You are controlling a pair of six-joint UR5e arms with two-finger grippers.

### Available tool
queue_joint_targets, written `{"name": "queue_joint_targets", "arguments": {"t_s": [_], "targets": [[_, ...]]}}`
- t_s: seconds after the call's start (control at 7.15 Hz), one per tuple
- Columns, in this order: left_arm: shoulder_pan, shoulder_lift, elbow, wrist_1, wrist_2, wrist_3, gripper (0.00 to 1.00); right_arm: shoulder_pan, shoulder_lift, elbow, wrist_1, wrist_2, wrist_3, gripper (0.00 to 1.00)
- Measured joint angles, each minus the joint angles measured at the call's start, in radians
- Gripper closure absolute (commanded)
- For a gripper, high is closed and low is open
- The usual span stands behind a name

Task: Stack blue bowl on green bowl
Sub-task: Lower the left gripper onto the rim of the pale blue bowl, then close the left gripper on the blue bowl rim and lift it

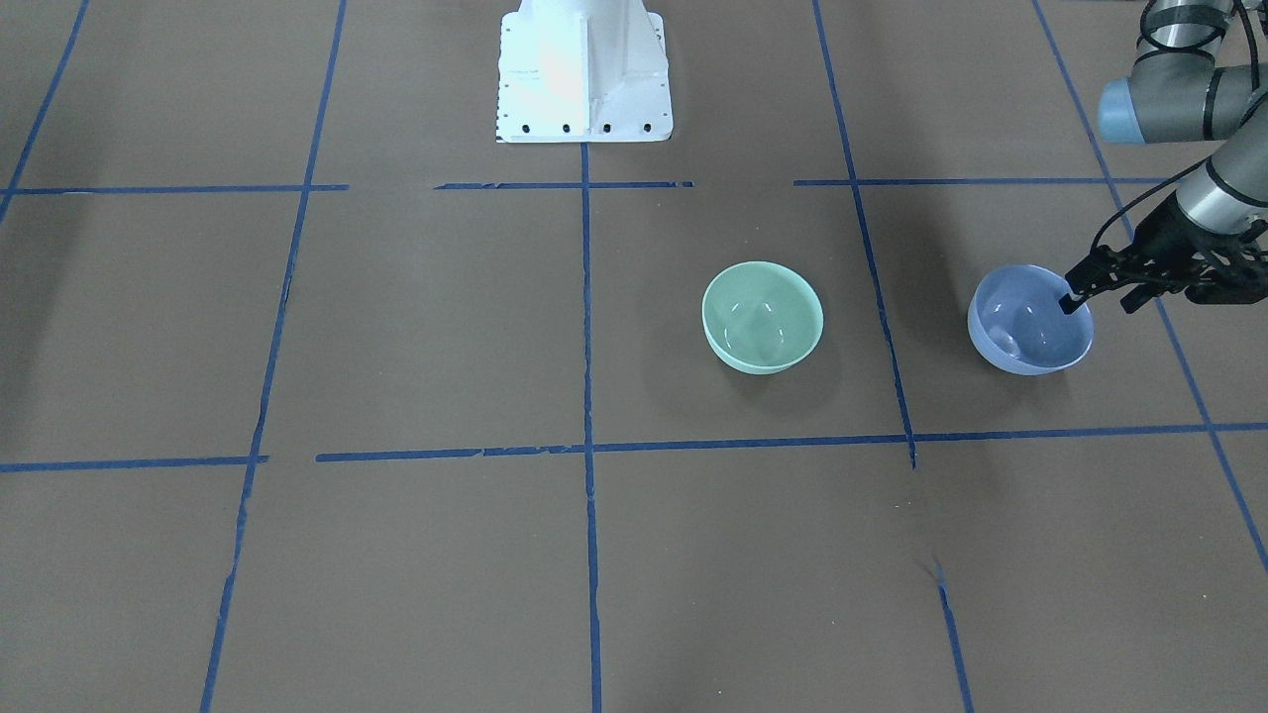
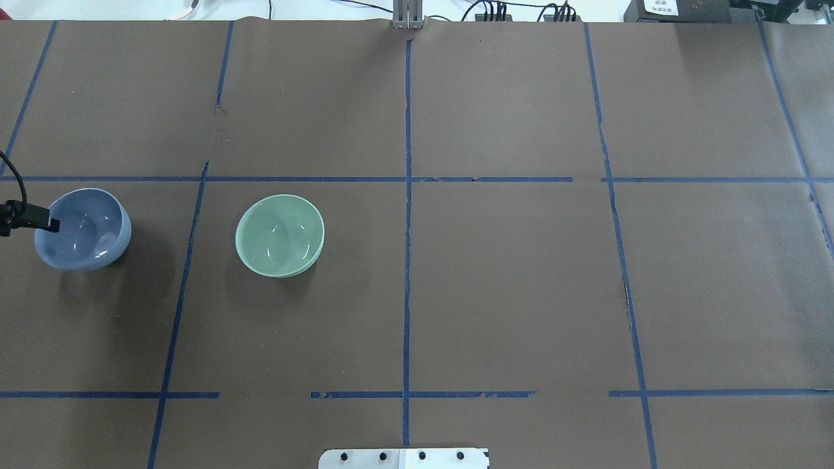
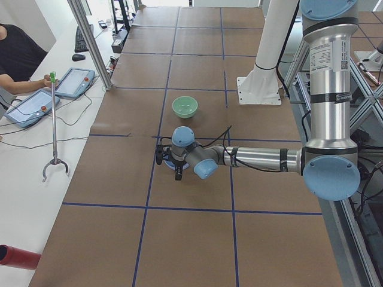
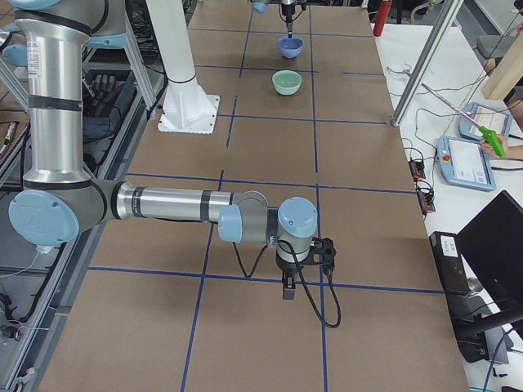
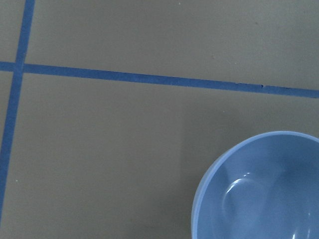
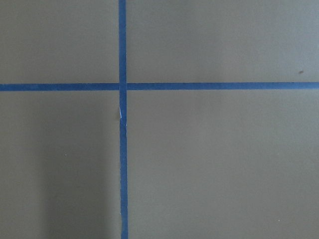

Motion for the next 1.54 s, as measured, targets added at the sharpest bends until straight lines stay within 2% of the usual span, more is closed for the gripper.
{"name": "queue_joint_targets", "arguments": {"t_s": [0.28,0.42,0.56,0.98,1.26,1.4,1.54], "targets": [[0.027,-0.011,0.010,-0.002,0.001,0.003,0.63,0.000,0.000,0.000,0.000,0.000,0.000,0.00],[0.033,-0.012,0.011,-0.002,0.001,0.005,0.86,0.000,0.000,0.000,-0.001,0.000,0.000,0.00],[0.035,-0.011,0.011,-0.002,0.001,0.009,1.00,0.000,0.000,0.000,-0.001,0.000,0.000,0.00],[0.028,0.002,-0.020,0.002,0.009,0.017,1.00,0.000,0.000,0.000,0.000,0.000,0.000,0.00],[0.005,0.046,-0.126,0.019,-0.017,0.030,1.00,0.000,0.000,0.000,0.000,0.001,0.000,0.00],[-0.024,0.062,-0.179,0.055,-0.055,0.052,1.00,0.000,0.000,0.000,0.000,0.001,0.000,0.00],[-0.066,0.068,-0.243,0.145,-0.086,0.111,1.00,0.000,0.000,0.000,0.000,0.000,0.000,0.00]]}}
